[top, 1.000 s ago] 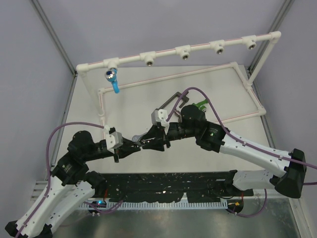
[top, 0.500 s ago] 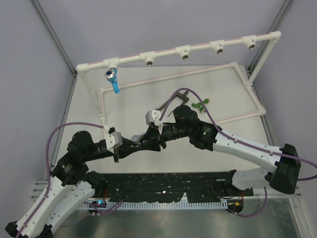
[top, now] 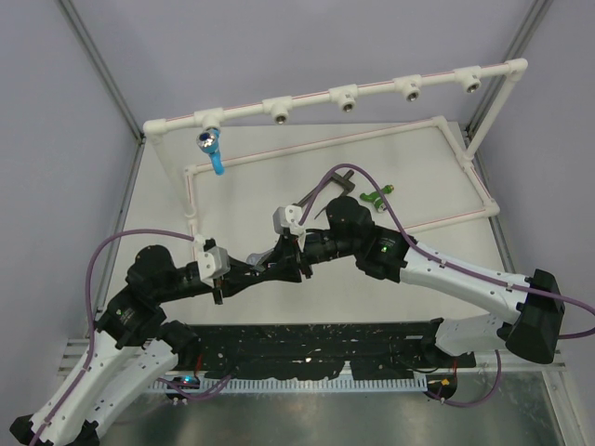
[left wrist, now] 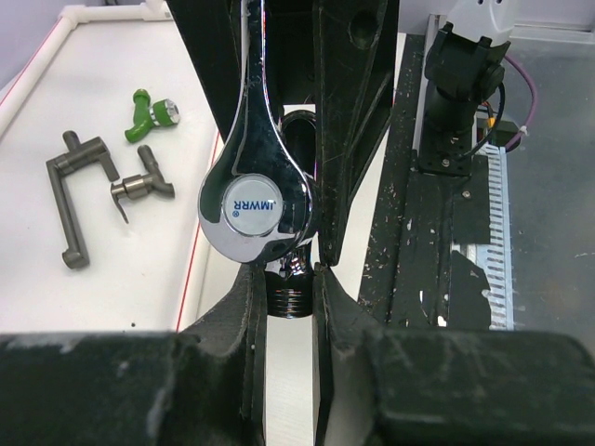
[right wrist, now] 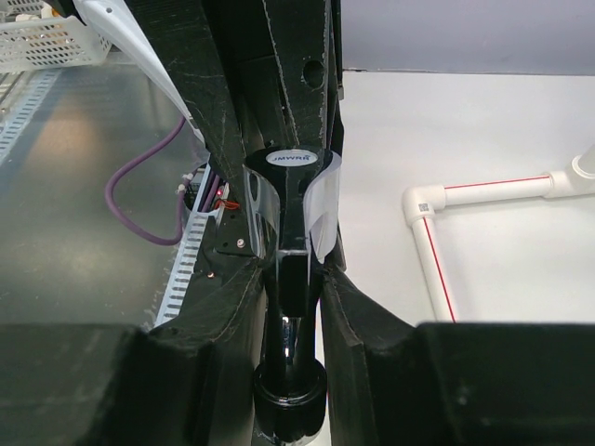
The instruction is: Install the water faucets
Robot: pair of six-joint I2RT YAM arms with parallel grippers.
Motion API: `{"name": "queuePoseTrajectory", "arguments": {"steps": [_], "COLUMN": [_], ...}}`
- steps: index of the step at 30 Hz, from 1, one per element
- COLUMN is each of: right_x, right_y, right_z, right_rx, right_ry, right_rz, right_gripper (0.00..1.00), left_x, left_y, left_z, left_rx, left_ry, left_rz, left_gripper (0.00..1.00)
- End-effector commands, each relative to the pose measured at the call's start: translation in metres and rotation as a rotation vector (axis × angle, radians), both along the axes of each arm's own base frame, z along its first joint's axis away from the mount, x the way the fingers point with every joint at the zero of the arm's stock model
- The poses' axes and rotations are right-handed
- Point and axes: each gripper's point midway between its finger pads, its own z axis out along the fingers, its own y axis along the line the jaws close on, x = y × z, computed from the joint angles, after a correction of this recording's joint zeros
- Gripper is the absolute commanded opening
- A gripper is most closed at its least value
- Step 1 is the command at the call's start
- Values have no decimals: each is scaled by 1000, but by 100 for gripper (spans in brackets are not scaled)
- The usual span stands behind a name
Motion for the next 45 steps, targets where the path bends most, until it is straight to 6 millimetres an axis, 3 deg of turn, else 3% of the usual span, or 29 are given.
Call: {"name": "queuePoseTrajectory", "arguments": {"steps": [1, 8, 12, 28, 38, 45], "right_x": [-4, -5, -4, 4, 9, 10], "right_y": [5, 7, 8, 14, 11, 10], "right_z": [37, 41, 44, 21, 24, 23], "right_rx": [95, 110, 122, 70, 96, 95], "right_ry": [-54, -37, -31, -11, -4, 18], "right_rz": [29, 35, 28, 1, -51, -65], "right_gripper": [33, 40, 38, 35, 38, 34], "left_x": [0, 0, 0, -2, 1, 2], "left_y": [-3, -3, -3, -2, 1, 2], "left_z": [18, 18, 19, 31, 37, 38], "left_rx": [-40, -41, -46, -100, -129, -138], "left_ry": [-48, -46, -52, -57, -75, -78], "left_rz": [-21, -15, -11, 0, 33, 41], "left_gripper": [0, 0, 0, 0, 0, 0]}}
